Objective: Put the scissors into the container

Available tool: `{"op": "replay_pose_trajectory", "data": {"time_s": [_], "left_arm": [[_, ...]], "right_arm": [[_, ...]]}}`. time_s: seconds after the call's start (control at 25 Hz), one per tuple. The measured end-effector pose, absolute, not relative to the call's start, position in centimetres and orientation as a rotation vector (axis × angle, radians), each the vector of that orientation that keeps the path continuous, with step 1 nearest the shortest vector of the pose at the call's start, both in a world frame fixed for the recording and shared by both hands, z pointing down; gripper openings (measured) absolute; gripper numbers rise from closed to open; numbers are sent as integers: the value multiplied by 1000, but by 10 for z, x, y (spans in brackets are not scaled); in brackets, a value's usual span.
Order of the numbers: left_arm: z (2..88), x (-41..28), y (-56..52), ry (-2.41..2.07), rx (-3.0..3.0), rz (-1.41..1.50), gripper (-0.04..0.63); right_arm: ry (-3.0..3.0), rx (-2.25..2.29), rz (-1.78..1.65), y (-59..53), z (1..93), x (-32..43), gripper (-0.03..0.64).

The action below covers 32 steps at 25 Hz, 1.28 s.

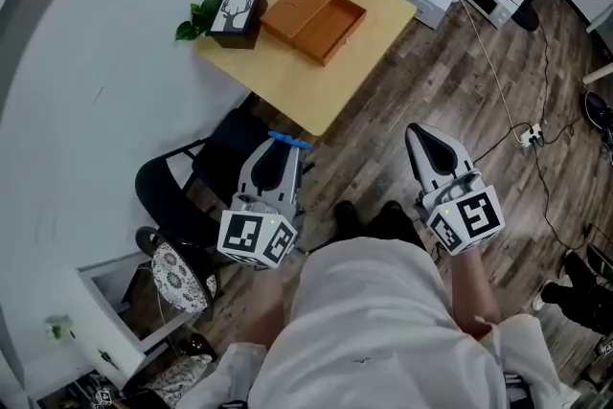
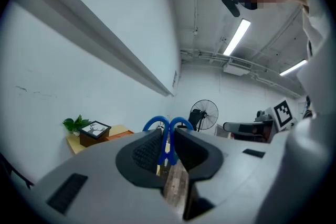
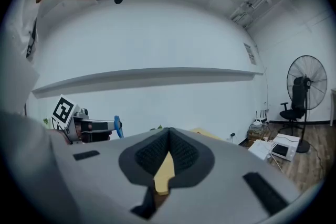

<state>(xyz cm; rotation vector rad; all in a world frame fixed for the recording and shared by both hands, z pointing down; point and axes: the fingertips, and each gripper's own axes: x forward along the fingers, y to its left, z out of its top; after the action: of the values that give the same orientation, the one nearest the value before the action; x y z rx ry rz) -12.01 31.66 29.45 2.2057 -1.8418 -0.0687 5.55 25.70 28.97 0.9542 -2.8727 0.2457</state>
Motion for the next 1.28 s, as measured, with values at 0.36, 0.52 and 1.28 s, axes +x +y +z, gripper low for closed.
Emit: {"op": "replay_pose_trajectory", "data": {"time_s": [0.36, 0.52, 1.28], "left_arm": [[304, -113, 307, -1783, 2232, -21, 77], [311, -106, 300, -1759, 2228, 9, 77], [330, -91, 172, -1800, 2179, 156, 75]], "right_arm": [[-2833, 962, 215, 264, 300, 56, -2], [-2807, 979, 234, 258, 307, 64, -2], [-2824, 893, 319, 120, 320, 71, -2]]}}
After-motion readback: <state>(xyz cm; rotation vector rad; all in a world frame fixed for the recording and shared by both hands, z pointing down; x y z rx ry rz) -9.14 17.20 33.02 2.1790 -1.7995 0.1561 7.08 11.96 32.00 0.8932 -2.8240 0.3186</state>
